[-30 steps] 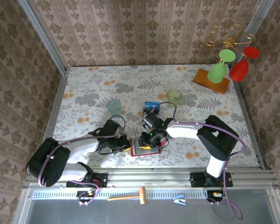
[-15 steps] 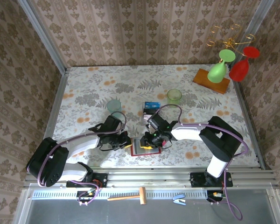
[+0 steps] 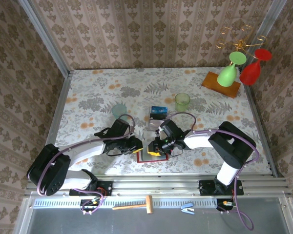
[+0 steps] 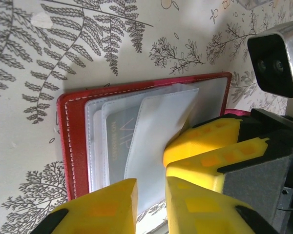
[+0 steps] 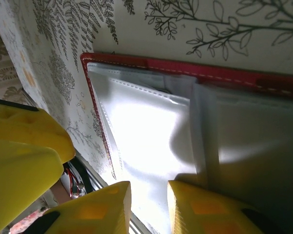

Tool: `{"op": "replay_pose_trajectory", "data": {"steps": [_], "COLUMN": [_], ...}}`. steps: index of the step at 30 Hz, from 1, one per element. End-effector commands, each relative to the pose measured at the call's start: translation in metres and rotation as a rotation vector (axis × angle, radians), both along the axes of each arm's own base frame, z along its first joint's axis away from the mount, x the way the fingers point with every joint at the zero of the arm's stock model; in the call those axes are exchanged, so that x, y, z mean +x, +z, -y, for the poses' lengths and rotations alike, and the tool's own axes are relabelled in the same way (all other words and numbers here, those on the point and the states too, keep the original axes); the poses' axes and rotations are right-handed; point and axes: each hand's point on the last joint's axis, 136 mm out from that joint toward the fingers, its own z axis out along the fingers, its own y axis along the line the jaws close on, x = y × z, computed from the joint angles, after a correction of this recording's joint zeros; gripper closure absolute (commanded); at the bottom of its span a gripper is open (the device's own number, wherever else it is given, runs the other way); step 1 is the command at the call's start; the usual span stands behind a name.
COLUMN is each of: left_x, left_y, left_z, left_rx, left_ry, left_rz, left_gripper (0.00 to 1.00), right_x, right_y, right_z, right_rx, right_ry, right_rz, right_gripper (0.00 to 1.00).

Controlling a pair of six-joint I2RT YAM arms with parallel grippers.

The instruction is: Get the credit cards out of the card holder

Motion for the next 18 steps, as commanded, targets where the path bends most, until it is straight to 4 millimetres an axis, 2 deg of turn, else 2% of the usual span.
{"op": "replay_pose_trajectory", "data": {"steps": [1, 7, 18], "left_x": [0.002, 0.001, -0.002], "left_y": [-0.003, -0.011, -0.024], "left_z": [0.006, 0.010, 0.003], "left_rx": [-0.015, -0.014, 0.042], "left_ry": [0.005, 0.002, 0.004], "left_rz": [-0.009, -0.024, -0.044], "left_gripper": [0.75, 0.75, 0.72], "right_x": [-0.003, -0.005, -0.005], "right_y": [-0.017, -0.019, -0.019], "right_z": [0.008, 0.009, 0.012], "right_rx": [-0.025, -0.015, -0.008], "right_ry": [-0.024, -0.027, -0.030], "right_rz": [-0.043, -0.051, -0.051], "right_gripper": [0.71, 0.71, 0.71]}}
